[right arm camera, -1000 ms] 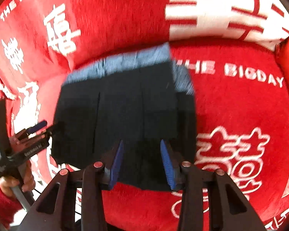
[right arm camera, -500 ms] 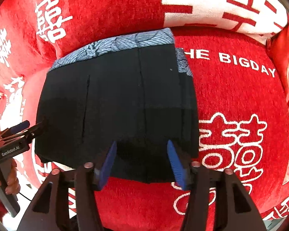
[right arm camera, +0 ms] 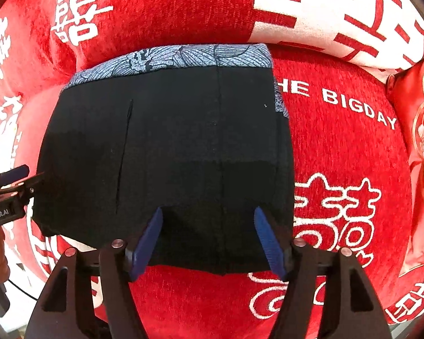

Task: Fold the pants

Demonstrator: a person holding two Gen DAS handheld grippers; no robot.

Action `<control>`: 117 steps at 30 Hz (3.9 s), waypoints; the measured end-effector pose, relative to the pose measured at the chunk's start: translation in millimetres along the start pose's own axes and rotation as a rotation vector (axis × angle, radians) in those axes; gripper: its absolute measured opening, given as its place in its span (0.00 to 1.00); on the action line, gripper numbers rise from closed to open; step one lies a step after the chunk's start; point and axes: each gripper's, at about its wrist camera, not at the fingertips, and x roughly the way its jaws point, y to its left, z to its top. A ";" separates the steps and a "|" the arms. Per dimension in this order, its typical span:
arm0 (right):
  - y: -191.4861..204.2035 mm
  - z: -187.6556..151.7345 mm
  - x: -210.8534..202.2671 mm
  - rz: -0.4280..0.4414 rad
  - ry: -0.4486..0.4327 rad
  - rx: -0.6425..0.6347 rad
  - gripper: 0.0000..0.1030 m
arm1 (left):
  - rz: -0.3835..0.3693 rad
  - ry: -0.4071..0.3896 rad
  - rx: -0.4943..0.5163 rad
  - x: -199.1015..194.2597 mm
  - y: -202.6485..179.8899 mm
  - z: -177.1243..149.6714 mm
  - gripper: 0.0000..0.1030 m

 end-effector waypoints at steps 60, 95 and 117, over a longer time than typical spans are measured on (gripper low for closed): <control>-135.6 45.4 45.0 0.621 0.121 0.267 0.80 | -0.322 0.096 -0.007 42.1 15.7 50.7 0.92; -121.6 -15.0 -1.9 0.891 0.162 0.275 0.40 | -0.322 0.019 -0.045 -39.9 -5.7 -36.6 0.57; -101.7 -71.7 -4.2 0.440 0.092 0.340 0.81 | -0.022 -0.094 -0.056 -30.2 39.0 -81.3 0.96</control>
